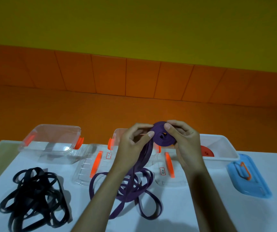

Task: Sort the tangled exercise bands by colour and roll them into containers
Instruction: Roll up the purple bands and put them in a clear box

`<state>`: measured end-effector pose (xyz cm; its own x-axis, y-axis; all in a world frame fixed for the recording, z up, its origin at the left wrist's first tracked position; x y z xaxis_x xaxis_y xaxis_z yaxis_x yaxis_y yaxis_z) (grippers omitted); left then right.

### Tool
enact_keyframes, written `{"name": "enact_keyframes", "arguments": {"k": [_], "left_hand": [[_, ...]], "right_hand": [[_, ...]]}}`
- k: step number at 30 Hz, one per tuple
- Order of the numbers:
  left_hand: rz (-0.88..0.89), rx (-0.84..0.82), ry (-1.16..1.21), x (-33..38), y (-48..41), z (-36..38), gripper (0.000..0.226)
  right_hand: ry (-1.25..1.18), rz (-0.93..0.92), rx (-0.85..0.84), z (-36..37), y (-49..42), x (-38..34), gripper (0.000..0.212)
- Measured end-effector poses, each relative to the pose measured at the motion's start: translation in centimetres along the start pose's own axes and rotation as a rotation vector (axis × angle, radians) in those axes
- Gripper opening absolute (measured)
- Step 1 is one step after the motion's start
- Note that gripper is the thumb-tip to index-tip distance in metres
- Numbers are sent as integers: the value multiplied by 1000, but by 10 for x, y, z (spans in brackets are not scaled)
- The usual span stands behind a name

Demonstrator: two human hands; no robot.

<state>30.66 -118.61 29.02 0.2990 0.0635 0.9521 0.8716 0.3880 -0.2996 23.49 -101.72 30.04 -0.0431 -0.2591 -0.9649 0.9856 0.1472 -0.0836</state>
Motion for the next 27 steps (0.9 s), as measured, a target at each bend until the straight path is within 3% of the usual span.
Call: {"name": "enact_keyframes", "arguments": {"k": [2,6,9,12,14,21,27], "left_hand": [[6,31,-9,-4,4,3,13],[-12,40,-10,-13,5,2,25],[-29,43,21,-19,7,-5,27],[-79,12,51,-27,10,-7,28],[-102,-7,57,-30,12,-4,28],[-150,-37,14,-39,10,-8,34],[-101,26,-36,-24,10,-13,31]], "right_hand": [[-7,-4,31,-1,0,4,33],[-6,-1,51,-4,0,19,23],[117,-35,-79,-1,-3,20,16],[260,-66,-202,1,-5,15,35],[313,-70,-222,-1,-6,12,41],[302,-116,-184,0,-6,20,23],[416,-140,-332,3,-9,23,26]]}}
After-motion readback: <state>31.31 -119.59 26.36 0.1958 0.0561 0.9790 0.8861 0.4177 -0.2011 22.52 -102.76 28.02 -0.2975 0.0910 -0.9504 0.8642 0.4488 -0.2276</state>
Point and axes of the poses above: each hand's wrist, its own y-axis away from the middle knuckle, its own z-axis out of the palm, x = y × z, the point moved 8 cm from there along -y, towards the middle knuckle, and after that the axes turned 3 degrees about x, right-handed, at the moved point
